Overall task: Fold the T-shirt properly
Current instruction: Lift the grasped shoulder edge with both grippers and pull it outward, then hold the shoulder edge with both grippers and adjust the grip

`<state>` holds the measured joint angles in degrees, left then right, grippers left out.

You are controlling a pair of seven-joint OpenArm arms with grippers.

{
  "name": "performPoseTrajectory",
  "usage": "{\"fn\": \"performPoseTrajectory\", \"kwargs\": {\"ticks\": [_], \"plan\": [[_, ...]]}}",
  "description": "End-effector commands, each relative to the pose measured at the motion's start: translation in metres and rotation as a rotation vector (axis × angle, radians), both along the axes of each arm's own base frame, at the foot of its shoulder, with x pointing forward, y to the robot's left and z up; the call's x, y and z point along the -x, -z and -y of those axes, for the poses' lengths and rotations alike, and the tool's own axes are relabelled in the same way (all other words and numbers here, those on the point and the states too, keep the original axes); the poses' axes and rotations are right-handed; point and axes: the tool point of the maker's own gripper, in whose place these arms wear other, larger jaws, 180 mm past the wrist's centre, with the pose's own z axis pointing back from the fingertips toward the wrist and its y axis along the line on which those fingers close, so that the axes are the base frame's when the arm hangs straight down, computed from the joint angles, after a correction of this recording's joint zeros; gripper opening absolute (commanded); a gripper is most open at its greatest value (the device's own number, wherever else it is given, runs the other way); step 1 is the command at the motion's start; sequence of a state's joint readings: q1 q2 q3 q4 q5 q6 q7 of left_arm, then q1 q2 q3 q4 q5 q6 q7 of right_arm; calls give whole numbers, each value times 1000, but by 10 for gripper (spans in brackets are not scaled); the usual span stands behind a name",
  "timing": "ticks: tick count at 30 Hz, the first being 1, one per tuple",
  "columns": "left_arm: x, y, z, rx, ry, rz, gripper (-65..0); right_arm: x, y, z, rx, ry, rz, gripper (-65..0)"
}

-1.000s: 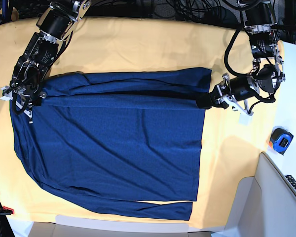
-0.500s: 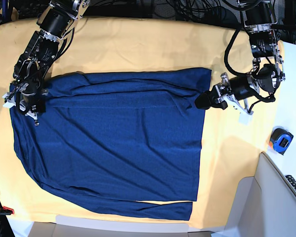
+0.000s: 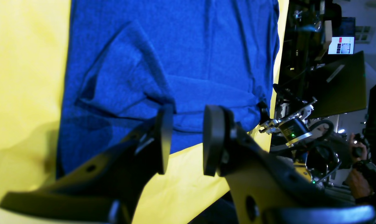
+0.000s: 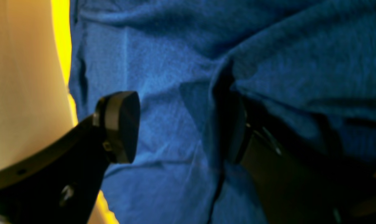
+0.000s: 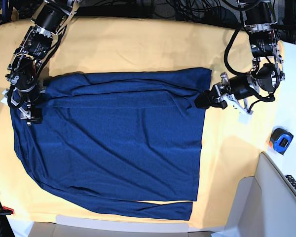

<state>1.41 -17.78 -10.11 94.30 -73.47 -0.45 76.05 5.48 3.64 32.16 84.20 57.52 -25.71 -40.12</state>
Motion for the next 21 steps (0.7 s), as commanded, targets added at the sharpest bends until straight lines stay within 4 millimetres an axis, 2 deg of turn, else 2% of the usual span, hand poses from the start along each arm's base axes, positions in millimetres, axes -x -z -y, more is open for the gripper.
{"fn": "performPoseTrajectory", "kwargs": {"ticks": [1,6,9,11,14,16,21], "plan": [[-1,-10,2,15,23,13,-472,2,-2,-9,-43,-20,4,-237],[4,-6,1,16,20,-2,-472,6,-42,-8,13,-28,101,-237],[5,-5,3,18,23,-5,-472,13,-53,-7,49,-30,120,-237],[5,-5,5,26,23,-5,-472,25,-50,3,51,11,101,-237],[5,-5,5,27,23,-6,-472,55,-30,16,-13,144,6,-239],[10,-1,4,27,18,-20,-472,72,-24,24,-41,211,-44,-239],[14,3,6,31,22,-32,-472,94,-24,46,5,287,-63,-239]]}}
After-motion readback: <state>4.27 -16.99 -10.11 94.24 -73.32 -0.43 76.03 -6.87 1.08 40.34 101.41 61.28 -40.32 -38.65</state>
